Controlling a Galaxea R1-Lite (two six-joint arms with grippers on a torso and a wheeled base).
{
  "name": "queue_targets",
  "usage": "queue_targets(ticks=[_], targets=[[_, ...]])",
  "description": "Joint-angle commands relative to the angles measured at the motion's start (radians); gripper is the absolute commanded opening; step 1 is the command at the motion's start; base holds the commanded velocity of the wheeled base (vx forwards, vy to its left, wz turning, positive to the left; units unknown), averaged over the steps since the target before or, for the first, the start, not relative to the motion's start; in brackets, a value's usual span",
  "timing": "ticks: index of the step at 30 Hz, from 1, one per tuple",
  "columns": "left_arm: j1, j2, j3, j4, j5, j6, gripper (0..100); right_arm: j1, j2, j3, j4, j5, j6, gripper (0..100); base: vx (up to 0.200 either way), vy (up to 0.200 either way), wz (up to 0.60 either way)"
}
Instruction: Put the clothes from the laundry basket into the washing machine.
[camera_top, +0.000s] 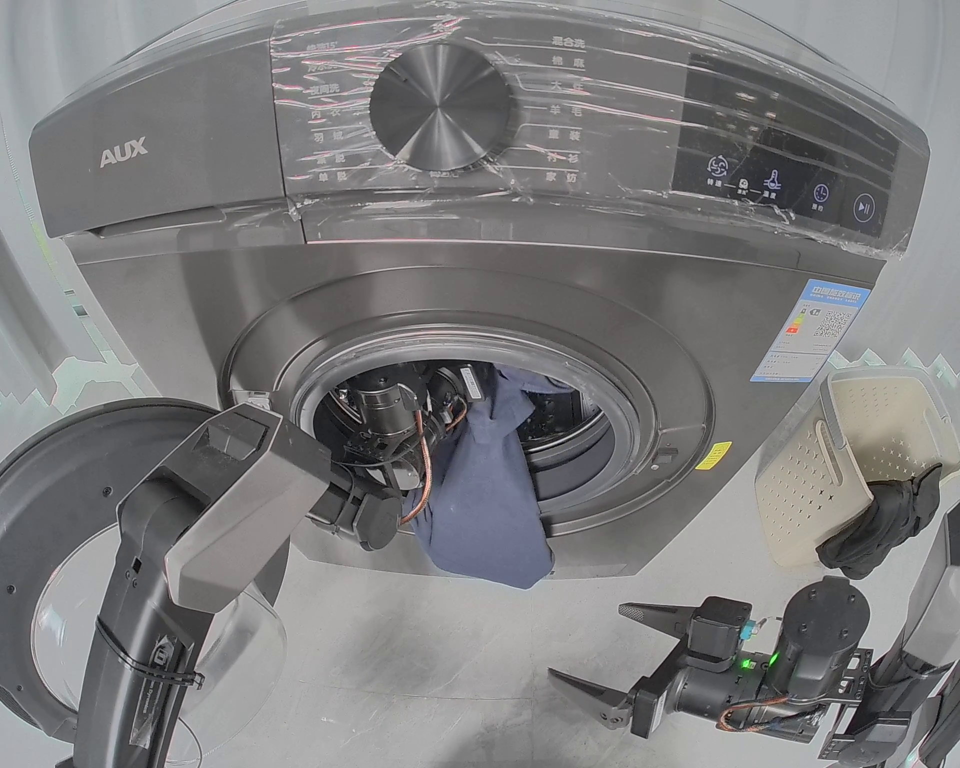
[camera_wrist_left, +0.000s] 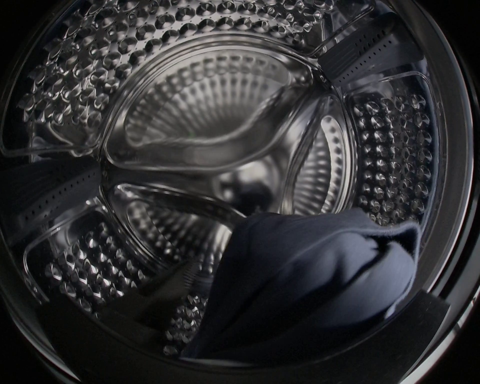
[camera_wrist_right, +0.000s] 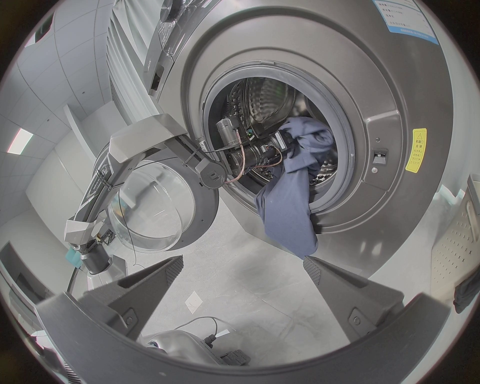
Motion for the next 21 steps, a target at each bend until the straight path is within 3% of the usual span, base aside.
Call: queue_targets(ticks=[1,6,11,13,14,17,21], targets=[[-0.021,-0.110,0.175,0.049,-0.017,-0.017,100,0.001,0.007,0.000,0.000,0.000,0.000,100,0.000,0.000,0.00],[-0.042,-0.220,0.319,0.164,-0.105,-0.014,100,0.003,0.009,0.000,0.000,0.000,0.000,100,0.000,0.000,0.00],[-0.051,-0.260,0.419,0.239,-0.172,0.013,100,0.010,0.010,0.001,0.000,0.000,0.003,100,0.000,0.000,0.00],[-0.051,-0.260,0.419,0.239,-0.172,0.013,100,0.010,0.010,0.001,0.000,0.000,0.003,100,0.000,0.000,0.00],[-0.057,-0.251,0.447,0.239,-0.177,0.036,100,0.010,0.012,0.000,0.000,0.000,0.003,100,0.000,0.000,0.00],[-0.060,-0.222,0.465,0.239,-0.177,0.064,100,0.012,0.018,0.000,0.000,0.000,0.003,100,0.000,0.000,0.00],[-0.059,-0.189,0.462,0.238,-0.177,0.073,100,0.015,0.018,0.000,0.000,0.000,0.004,100,0.000,0.000,0.00]])
